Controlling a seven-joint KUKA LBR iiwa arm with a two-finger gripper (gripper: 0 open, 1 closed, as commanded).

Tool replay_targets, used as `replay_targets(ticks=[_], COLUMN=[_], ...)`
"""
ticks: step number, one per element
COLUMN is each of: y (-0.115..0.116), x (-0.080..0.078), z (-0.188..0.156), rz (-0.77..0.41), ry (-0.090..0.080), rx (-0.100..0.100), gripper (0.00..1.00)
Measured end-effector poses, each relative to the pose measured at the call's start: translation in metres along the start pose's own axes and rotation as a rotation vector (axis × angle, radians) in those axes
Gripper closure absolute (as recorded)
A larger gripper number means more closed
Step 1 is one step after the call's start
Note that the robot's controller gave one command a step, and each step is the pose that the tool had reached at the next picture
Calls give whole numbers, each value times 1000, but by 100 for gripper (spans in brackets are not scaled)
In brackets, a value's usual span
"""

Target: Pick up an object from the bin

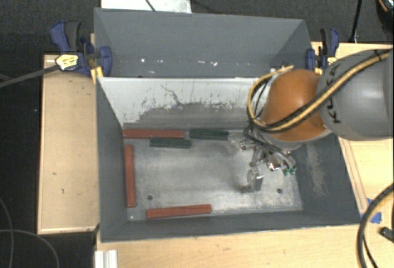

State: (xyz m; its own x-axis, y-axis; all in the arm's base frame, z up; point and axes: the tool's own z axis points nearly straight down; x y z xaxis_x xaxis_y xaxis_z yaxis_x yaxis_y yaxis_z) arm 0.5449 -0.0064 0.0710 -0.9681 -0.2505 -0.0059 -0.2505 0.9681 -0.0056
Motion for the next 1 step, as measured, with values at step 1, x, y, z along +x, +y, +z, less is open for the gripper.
replay_targets(ticks=[1], y=[118], x=[-11], z=[-75], rz=[-61], ry=[-4], rx=[-10], gripper=[0])
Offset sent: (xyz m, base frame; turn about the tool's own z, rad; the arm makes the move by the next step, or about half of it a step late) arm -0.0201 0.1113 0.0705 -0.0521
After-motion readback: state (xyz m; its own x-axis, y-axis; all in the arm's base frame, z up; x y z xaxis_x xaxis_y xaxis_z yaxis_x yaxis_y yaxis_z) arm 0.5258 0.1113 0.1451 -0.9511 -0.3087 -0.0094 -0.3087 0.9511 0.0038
